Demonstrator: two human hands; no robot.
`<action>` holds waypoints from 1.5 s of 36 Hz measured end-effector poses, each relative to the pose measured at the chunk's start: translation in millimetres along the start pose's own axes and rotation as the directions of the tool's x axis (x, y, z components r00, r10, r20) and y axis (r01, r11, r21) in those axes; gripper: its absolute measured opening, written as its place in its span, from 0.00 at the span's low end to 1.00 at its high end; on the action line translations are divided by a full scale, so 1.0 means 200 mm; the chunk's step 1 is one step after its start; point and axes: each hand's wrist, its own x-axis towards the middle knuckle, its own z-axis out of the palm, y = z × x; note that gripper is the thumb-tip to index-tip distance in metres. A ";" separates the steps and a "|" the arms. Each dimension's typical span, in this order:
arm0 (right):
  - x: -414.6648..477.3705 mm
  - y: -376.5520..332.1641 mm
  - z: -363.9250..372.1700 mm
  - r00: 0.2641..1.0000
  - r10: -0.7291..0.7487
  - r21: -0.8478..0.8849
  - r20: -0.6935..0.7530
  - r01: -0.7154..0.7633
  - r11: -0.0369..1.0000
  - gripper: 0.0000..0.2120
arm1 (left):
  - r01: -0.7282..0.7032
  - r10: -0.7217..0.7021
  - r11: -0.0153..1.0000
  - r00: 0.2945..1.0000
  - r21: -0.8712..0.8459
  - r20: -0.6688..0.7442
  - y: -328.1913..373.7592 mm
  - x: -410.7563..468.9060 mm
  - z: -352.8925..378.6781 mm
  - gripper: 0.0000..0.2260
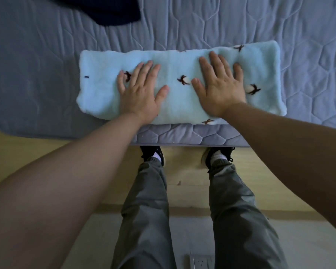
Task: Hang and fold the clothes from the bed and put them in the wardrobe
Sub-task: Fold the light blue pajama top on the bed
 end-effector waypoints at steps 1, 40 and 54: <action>-0.01 0.01 -0.04 1.000 0.002 0.021 -0.020 -0.001 1.000 0.33 | 0.001 -0.002 1.000 0.999 -0.020 -0.050 -0.02 0.00 -0.04 0.28; 0.27 0.00 -1.06 0.950 -0.291 -0.385 -0.116 0.227 0.895 0.24 | -0.139 0.181 0.954 0.974 0.267 -0.140 -0.05 0.32 -0.96 0.17; -0.03 0.21 -0.20 0.937 -0.186 -0.284 0.297 0.272 0.919 0.33 | -0.024 -0.028 0.973 0.976 0.230 0.218 0.04 0.03 -0.18 0.29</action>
